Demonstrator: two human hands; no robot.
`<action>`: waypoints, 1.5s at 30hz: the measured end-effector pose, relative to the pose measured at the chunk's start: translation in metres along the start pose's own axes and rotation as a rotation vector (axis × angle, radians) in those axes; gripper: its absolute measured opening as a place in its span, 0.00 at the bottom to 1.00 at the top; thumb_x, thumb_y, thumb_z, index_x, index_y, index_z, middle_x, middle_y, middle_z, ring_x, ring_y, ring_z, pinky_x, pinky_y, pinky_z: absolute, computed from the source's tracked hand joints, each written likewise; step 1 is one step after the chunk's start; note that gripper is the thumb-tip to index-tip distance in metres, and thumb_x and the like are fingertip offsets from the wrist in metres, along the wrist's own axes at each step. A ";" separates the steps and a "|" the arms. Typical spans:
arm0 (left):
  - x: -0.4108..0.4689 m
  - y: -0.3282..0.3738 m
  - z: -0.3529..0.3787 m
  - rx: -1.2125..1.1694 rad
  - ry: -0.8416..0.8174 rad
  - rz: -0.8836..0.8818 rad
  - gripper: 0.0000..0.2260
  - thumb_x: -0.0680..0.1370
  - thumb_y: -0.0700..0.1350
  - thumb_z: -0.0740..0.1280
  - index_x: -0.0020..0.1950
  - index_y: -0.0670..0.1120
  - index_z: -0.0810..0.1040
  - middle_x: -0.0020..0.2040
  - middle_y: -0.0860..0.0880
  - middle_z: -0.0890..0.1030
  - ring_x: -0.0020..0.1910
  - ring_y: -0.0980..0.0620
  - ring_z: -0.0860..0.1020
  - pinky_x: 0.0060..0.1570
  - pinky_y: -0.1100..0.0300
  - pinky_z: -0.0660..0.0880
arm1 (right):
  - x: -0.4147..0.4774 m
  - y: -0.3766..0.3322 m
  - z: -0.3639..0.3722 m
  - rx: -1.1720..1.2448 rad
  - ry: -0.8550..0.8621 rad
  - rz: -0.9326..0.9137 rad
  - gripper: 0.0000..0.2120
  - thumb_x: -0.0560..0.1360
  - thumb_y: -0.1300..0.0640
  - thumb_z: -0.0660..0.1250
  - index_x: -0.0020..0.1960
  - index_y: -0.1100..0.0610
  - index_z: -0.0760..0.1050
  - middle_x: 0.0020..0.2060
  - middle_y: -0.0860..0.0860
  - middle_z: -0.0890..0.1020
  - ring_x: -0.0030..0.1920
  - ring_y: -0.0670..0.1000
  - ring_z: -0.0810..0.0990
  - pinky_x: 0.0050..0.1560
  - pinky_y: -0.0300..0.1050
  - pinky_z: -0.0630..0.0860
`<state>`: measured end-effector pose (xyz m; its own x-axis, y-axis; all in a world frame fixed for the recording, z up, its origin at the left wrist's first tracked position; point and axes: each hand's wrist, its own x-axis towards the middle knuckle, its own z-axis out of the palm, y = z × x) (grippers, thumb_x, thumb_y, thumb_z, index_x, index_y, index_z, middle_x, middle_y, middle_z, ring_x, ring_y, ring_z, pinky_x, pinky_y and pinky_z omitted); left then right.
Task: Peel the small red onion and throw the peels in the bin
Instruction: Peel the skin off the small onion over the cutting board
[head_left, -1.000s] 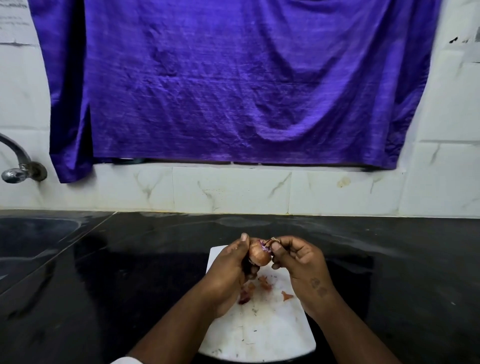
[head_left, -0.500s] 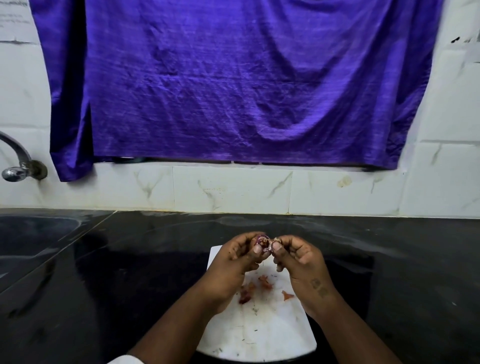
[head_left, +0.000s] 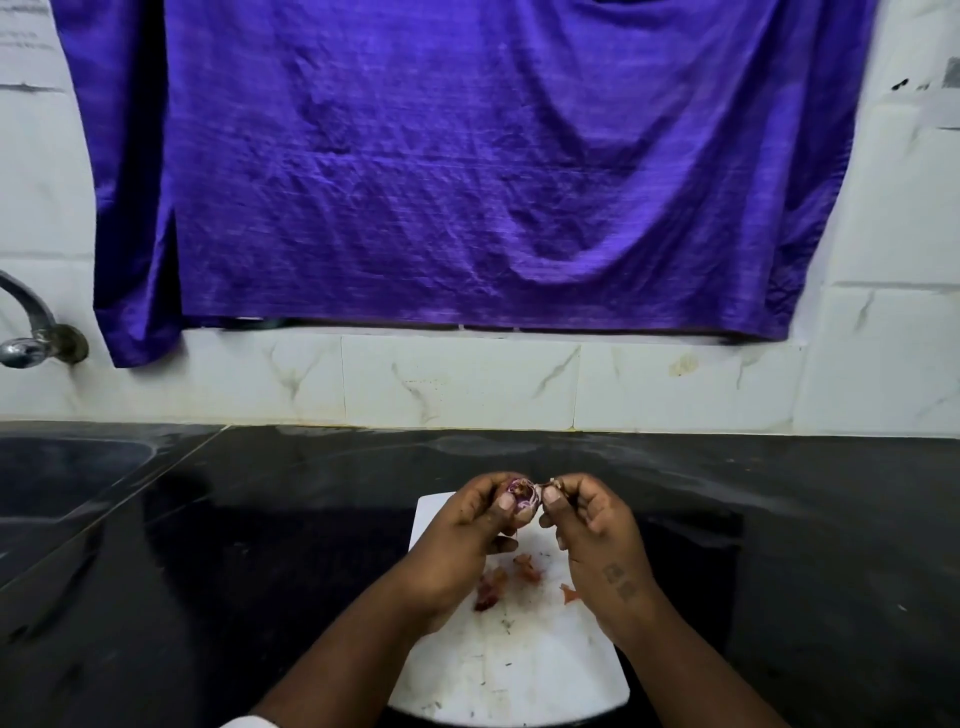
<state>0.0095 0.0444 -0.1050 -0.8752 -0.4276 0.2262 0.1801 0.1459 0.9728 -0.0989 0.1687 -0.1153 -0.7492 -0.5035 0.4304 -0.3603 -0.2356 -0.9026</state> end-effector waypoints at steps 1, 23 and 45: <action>-0.001 0.001 0.000 -0.028 -0.001 -0.019 0.11 0.86 0.47 0.61 0.65 0.50 0.80 0.61 0.49 0.84 0.61 0.47 0.80 0.63 0.48 0.79 | 0.001 -0.001 0.000 0.018 0.031 0.023 0.05 0.81 0.59 0.67 0.49 0.59 0.80 0.37 0.50 0.84 0.33 0.39 0.78 0.31 0.35 0.74; 0.005 0.002 -0.006 -0.019 0.189 0.028 0.18 0.88 0.41 0.57 0.62 0.58 0.83 0.55 0.56 0.87 0.56 0.48 0.81 0.53 0.55 0.73 | 0.001 -0.001 -0.004 -0.178 -0.050 0.061 0.08 0.76 0.59 0.73 0.47 0.47 0.86 0.40 0.46 0.88 0.42 0.50 0.87 0.37 0.48 0.84; 0.004 -0.016 0.000 0.453 0.111 0.266 0.11 0.87 0.45 0.60 0.65 0.54 0.80 0.59 0.56 0.81 0.61 0.59 0.79 0.62 0.61 0.76 | -0.002 -0.003 -0.004 -0.362 0.066 -0.199 0.10 0.69 0.65 0.78 0.46 0.51 0.88 0.38 0.45 0.88 0.39 0.43 0.87 0.42 0.43 0.85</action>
<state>0.0031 0.0398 -0.1198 -0.7689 -0.4116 0.4893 0.1560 0.6214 0.7678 -0.0985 0.1733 -0.1135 -0.6750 -0.4202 0.6065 -0.6651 -0.0094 -0.7467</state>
